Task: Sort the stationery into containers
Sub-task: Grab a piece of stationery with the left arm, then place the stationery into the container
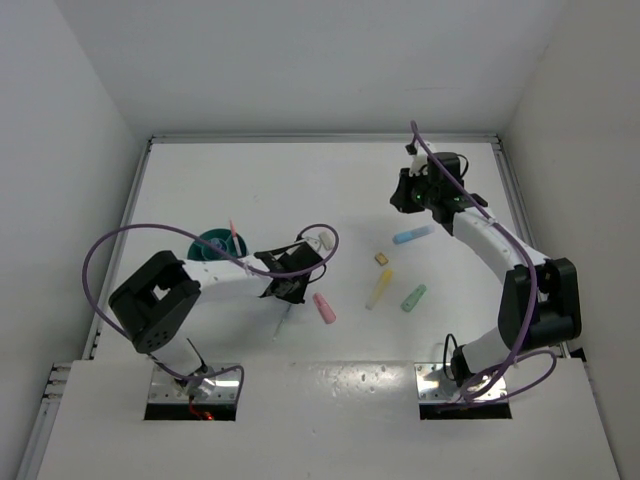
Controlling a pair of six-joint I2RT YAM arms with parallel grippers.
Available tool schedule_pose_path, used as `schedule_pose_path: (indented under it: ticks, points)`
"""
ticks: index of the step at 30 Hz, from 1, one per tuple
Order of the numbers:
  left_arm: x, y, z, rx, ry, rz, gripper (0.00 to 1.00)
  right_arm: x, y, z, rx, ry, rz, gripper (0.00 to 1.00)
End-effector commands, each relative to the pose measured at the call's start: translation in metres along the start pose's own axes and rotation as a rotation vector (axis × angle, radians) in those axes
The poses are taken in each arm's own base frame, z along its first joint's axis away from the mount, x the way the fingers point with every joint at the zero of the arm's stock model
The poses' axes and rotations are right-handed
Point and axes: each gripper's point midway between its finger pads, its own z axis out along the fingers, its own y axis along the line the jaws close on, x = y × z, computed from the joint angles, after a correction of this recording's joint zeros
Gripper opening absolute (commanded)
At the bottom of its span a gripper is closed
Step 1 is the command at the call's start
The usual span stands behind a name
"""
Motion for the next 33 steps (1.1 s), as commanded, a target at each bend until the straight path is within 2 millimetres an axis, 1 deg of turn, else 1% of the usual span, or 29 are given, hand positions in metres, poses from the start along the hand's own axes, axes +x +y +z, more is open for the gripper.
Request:
schedule_pose_path:
  ticks: [1,2,4,5,6,7,8,9,11,12,13,14,15,16,17,18,19,20,21,22,23,24,26,27,28,29,30,32,33]
  points:
    - [0.003,0.003,0.005,-0.003,0.027,0.008,0.14,-0.016,0.005,-0.010,-0.027,-0.049,0.008,0.12]
    - [0.002,0.005,0.005,-0.011,0.023,0.008,0.10,-0.016,0.005,-0.010,-0.027,-0.049,0.008,0.12]
    - [-0.008,0.008,-0.004,-0.031,-0.016,-0.023,0.03,-0.015,0.007,-0.010,-0.036,-0.047,0.008,0.12]
    - [-0.027,0.009,-0.013,-0.049,-0.071,-0.043,0.00,-0.016,0.003,-0.011,-0.029,-0.050,0.013,0.12]
    - [-0.047,0.009,-0.032,-0.040,-0.142,-0.064,0.00,-0.016,0.004,-0.011,-0.038,-0.049,0.013,0.12]
    - [-0.075,0.009,-0.050,-0.048,-0.228,-0.103,0.00,-0.016,0.005,-0.011,-0.038,-0.049,0.013,0.12]
    - [-0.093,0.010,-0.067,-0.045,-0.296,-0.139,0.00,-0.015,0.008,-0.011,-0.061,-0.046,0.012,0.12]
    - [-0.115,0.014,-0.097,-0.029,-0.397,-0.179,0.00,-0.015,0.011,-0.011,-0.078,-0.044,0.012,0.12]
    - [-0.144,0.024,-0.134,-0.034,-0.540,-0.252,0.00,-0.011,0.018,-0.010,-0.123,-0.030,0.001,0.14]
    - [-0.155,0.039,-0.151,-0.090,-0.617,-0.294,0.00,-0.010,0.028,-0.012,-0.187,-0.025,-0.023,0.16]
    - [-0.166,0.056,-0.175,-0.106,-0.701,-0.356,0.00,-0.010,0.029,-0.013,-0.210,-0.026,-0.029,0.20]
    - [-0.174,0.069,-0.191,-0.130,-0.765,-0.404,0.00,-0.004,0.034,-0.014,-0.243,-0.011,-0.026,0.30]
    - [-0.173,0.088,-0.199,-0.215,-0.819,-0.449,0.00,-0.006,0.045,-0.017,-0.310,-0.018,-0.047,0.34]
    - [-0.174,0.104,-0.208,-0.263,-0.862,-0.494,0.00,0.001,0.047,-0.015,-0.334,-0.002,-0.052,0.37]
    - [-0.174,0.120,-0.220,-0.300,-0.921,-0.586,0.00,0.002,0.052,-0.017,-0.363,0.001,-0.052,0.37]
    - [-0.168,0.140,-0.223,-0.403,-0.946,-0.633,0.00,0.002,0.054,-0.018,-0.374,0.001,-0.053,0.36]
    - [-0.163,0.156,-0.225,-0.464,-0.963,-0.686,0.00,0.005,0.053,-0.015,-0.373,0.011,-0.048,0.28]
    - [-0.160,0.165,-0.228,-0.499,-0.979,-0.730,0.00,0.005,0.054,-0.016,-0.386,0.010,-0.059,0.10]
    - [-0.154,0.175,-0.229,-0.573,-0.995,-0.751,0.00,0.005,0.055,-0.016,-0.386,0.010,-0.059,0.03]
    - [-0.153,0.181,-0.228,-0.614,-0.999,-0.767,0.00,0.005,0.055,-0.016,-0.386,0.010,-0.059,0.00]
    - [-0.152,0.187,-0.225,-0.639,-1.003,-0.779,0.00,0.010,0.055,-0.016,-0.394,0.019,-0.055,0.00]
    - [-0.153,0.188,-0.224,-0.654,-1.008,-0.783,0.00,0.007,0.056,-0.015,-0.395,0.009,-0.059,0.00]
    - [-0.152,0.197,-0.217,-0.720,-0.996,-0.771,0.00,0.008,0.057,-0.016,-0.404,0.010,-0.059,0.00]
    - [-0.157,0.196,-0.216,-0.716,-1.006,-0.773,0.00,0.007,0.053,-0.016,-0.397,0.007,-0.055,0.00]
    - [-0.155,0.200,-0.209,-0.738,-0.996,-0.762,0.00,0.007,0.053,-0.016,-0.397,0.007,-0.055,0.00]
    - [-0.158,0.202,-0.205,-0.749,-0.997,-0.767,0.00,0.007,0.053,-0.016,-0.397,0.007,-0.055,0.00]
    - [-0.154,0.202,-0.199,-0.763,-0.978,-0.743,0.00,0.007,0.053,-0.016,-0.397,0.007,-0.055,0.00]
    - [-0.151,0.209,-0.193,-0.808,-0.967,-0.745,0.00,0.006,0.050,-0.016,-0.390,0.004,-0.050,0.00]
    - [-0.152,0.208,-0.188,-0.813,-0.960,-0.738,0.00,0.008,0.049,-0.016,-0.390,0.004,-0.050,0.00]
